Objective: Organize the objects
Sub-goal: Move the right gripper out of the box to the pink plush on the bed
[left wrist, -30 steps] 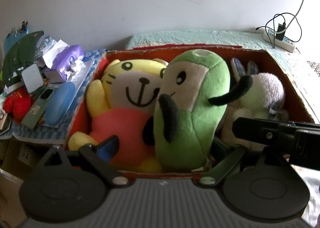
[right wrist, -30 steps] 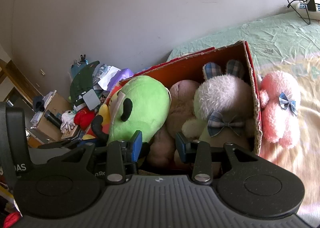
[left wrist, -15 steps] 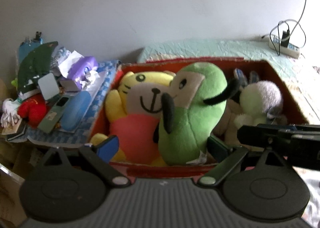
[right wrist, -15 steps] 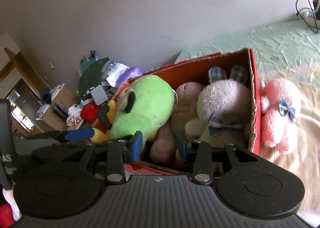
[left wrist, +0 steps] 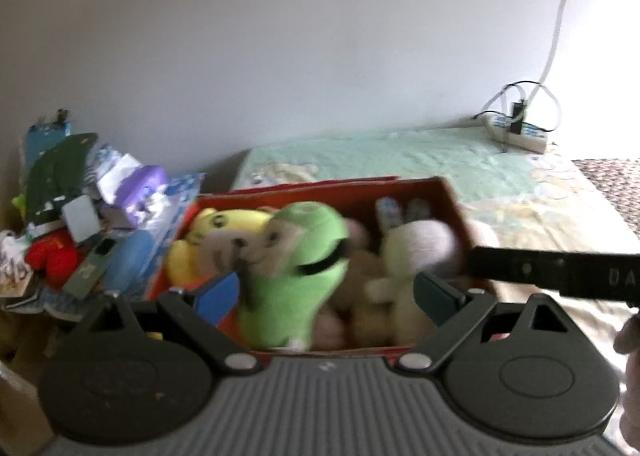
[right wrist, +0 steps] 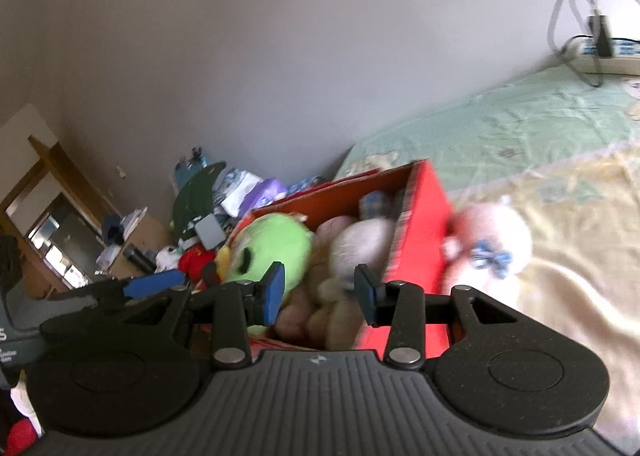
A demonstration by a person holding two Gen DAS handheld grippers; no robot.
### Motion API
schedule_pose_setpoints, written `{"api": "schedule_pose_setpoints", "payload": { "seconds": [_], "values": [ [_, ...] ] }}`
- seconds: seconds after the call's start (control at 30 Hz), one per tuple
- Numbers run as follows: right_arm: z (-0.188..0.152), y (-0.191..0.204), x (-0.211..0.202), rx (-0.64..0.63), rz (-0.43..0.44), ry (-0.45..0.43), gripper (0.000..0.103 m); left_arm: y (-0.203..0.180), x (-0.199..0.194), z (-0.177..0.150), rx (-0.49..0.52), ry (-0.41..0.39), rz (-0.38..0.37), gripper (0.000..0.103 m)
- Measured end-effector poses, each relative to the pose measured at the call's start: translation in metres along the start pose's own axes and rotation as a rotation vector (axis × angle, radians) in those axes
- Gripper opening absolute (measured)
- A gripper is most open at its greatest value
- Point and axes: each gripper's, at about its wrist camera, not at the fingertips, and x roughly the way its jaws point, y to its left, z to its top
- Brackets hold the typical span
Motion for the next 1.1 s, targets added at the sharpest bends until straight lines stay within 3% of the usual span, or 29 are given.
{"api": "schedule_pose_setpoints", "payload": {
  "seconds": [0.17, 0.4, 0.57, 1.0, 1.03, 1.1],
  "values": [
    [0.003, -0.036, -0.018, 0.043, -0.059, 0.0, 0.043, -0.032, -0.001, 0.002, 0.002, 0.013, -0.089, 0.094],
    [-0.004, -0.085, -0.016, 0.096, -0.122, 0.079, 0.043, -0.081, 0.003, -0.002, 0.034, 0.045, -0.182, 0.093],
    [-0.009, -0.11, 0.001, 0.131, -0.098, 0.152, 0.043, -0.102, 0.005, -0.006, 0.028, 0.08, -0.262, 0.089],
    [-0.021, -0.135, 0.059, 0.232, -0.001, 0.262, 0.043, -0.115, 0.012, -0.018, -0.023, 0.165, -0.219, 0.089],
    [-0.022, -0.138, 0.061, 0.247, 0.009, 0.264, 0.042, -0.114, 0.012, -0.019, -0.027, 0.167, -0.216, 0.089],
    [-0.024, -0.141, 0.062, 0.266, 0.016, 0.263, 0.029, -0.114, 0.012, -0.019, -0.032, 0.17, -0.21, 0.089]
  ]
}}
